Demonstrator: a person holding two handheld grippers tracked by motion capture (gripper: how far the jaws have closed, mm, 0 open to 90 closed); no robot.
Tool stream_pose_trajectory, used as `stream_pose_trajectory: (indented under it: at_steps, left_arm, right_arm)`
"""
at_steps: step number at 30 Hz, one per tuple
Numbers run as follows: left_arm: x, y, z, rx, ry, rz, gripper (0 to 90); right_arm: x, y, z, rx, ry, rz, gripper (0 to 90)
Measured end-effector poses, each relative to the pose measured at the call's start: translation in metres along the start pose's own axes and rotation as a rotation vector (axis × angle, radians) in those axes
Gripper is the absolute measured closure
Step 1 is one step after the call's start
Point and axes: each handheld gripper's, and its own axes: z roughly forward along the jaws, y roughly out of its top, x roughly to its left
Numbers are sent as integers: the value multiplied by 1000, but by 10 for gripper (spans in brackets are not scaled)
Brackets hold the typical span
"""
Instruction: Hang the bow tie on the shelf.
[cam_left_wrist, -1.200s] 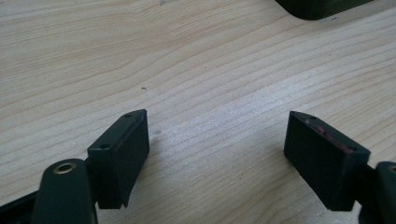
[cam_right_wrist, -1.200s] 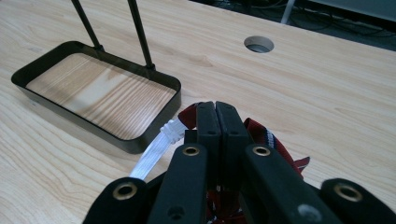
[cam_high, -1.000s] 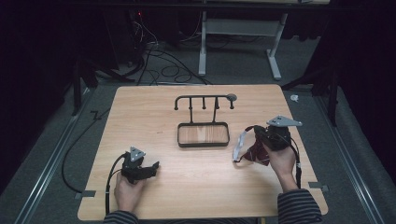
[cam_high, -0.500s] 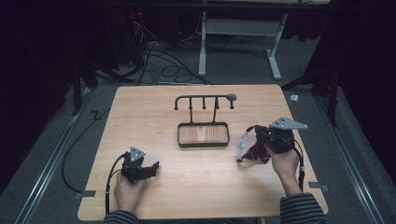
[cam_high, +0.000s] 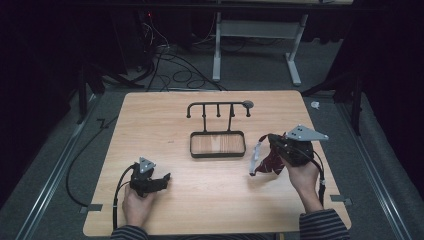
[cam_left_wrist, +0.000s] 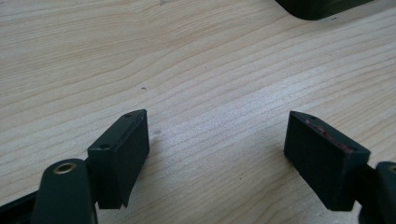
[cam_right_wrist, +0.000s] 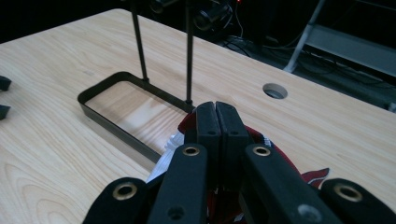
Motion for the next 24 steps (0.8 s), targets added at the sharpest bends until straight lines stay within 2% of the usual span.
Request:
stream_pose_trajectory:
  at_steps: [12, 24]
  left_arm:
    - [0, 0, 0, 0, 0, 0, 228]
    - [0, 0, 0, 0, 0, 0, 228]
  right_arm:
    - [17, 13, 6, -10, 46, -45, 900]
    - [32, 25, 17, -15, 92, -66, 900]
